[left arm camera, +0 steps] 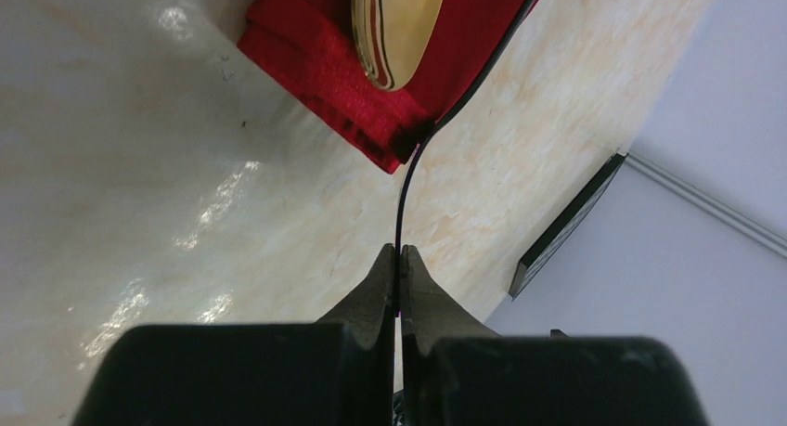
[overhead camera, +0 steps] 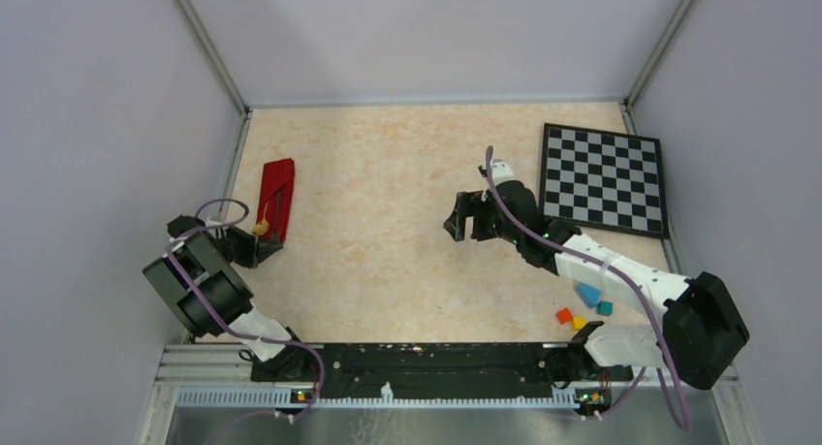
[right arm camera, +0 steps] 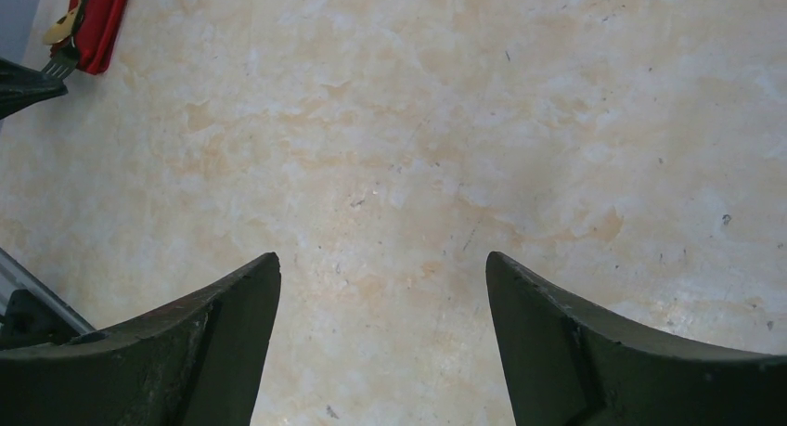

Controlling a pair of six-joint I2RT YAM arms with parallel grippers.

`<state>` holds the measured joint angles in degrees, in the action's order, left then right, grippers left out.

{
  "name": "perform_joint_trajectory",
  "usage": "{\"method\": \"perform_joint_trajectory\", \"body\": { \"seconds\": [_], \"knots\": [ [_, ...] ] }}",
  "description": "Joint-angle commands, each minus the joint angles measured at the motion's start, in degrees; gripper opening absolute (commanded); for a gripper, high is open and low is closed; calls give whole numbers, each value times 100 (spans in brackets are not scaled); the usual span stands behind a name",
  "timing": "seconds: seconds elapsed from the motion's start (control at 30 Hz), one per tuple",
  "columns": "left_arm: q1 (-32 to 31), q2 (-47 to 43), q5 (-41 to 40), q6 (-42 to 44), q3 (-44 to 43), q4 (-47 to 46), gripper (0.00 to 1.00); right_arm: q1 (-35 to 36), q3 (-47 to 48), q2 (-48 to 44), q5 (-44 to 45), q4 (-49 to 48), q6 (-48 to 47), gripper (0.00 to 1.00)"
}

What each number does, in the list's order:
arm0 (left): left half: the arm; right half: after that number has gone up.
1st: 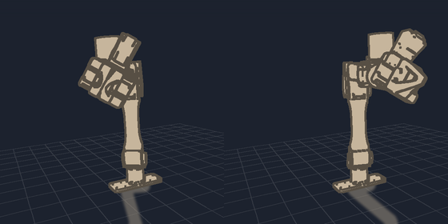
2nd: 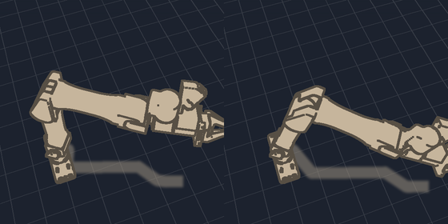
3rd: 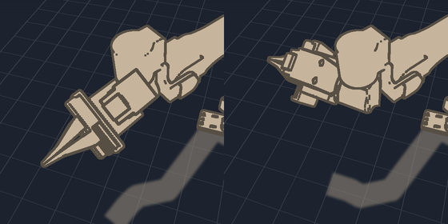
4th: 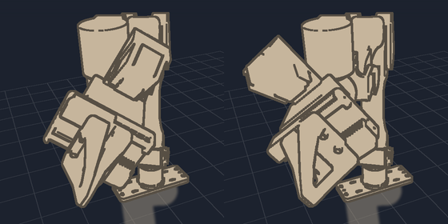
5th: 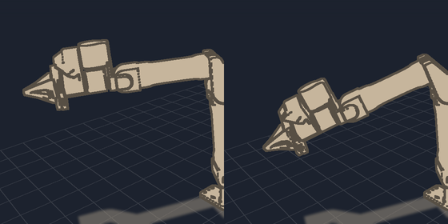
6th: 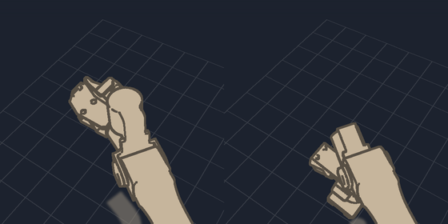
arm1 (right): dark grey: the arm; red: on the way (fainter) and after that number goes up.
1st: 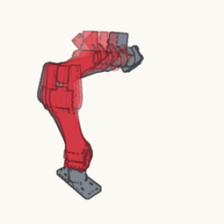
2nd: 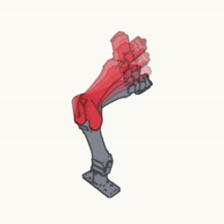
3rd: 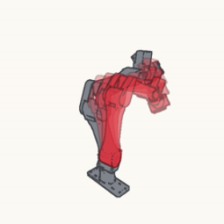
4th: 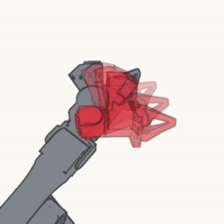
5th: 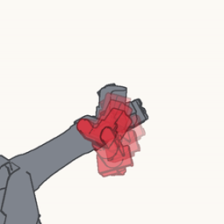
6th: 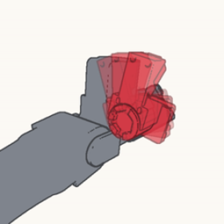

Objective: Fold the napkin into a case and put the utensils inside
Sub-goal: Insert the fork into the folded napkin.

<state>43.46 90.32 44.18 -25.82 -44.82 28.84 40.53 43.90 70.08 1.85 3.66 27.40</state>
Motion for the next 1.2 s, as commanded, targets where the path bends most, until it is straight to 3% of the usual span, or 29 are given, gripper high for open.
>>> {"method": "perform_joint_trajectory", "body": {
  "seconds": [0.0,1.17],
  "knots": [
    [50,197,242,12,-318,-263,0,-54,-22,74,17,-243,-76,80],
    [-180,1198,571,-39,-1012,-488,0,-72,-70,103,-52,-322,-59,78]
  ]
}}
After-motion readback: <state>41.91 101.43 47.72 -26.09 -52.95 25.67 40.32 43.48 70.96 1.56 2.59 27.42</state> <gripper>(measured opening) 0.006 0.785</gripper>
